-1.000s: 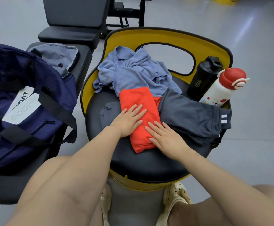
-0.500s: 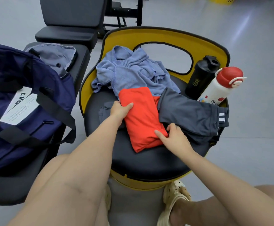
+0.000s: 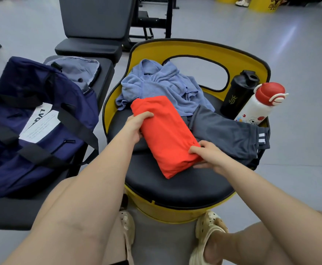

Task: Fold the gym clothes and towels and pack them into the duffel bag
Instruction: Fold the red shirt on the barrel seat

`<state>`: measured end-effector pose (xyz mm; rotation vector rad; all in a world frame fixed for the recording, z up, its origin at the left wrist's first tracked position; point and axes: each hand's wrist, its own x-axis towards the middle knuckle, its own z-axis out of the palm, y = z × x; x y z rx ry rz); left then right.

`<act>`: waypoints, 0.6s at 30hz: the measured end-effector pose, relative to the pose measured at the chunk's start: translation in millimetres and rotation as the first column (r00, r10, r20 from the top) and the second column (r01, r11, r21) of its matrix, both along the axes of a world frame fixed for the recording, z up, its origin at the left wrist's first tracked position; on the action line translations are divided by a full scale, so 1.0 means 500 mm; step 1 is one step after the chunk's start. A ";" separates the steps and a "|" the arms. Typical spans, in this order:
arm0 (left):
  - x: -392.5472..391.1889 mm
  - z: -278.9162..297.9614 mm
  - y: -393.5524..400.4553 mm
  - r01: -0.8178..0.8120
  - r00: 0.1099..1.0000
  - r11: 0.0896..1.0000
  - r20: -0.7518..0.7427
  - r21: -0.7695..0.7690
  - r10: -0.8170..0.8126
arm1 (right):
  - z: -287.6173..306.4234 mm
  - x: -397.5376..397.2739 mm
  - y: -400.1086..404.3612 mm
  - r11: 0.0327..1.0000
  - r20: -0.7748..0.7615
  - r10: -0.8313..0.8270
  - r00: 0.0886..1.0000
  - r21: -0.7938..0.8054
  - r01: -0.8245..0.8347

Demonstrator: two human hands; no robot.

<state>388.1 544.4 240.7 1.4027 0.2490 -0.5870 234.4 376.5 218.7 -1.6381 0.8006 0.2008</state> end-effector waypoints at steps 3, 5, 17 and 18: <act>0.002 0.011 0.029 -0.094 0.996 0.994 0.001 -0.056 0.094 | 0.037 0.020 -0.007 0.995 0.123 -0.097 0.988 0.036 0.093; 0.006 0.014 0.045 -0.139 0.990 0.985 0.007 -0.100 0.141 | 0.054 0.042 -0.013 0.981 0.193 -0.192 0.962 0.022 0.191; 0.028 -0.020 0.110 -0.128 0.980 0.986 0.141 -0.108 0.143 | 0.066 0.177 0.017 0.902 0.374 -0.094 0.923 -0.361 0.237; 0.029 -0.020 0.112 -0.156 0.974 0.981 0.149 -0.118 0.172 | 0.069 0.189 0.020 0.894 0.377 -0.059 0.924 -0.392 0.217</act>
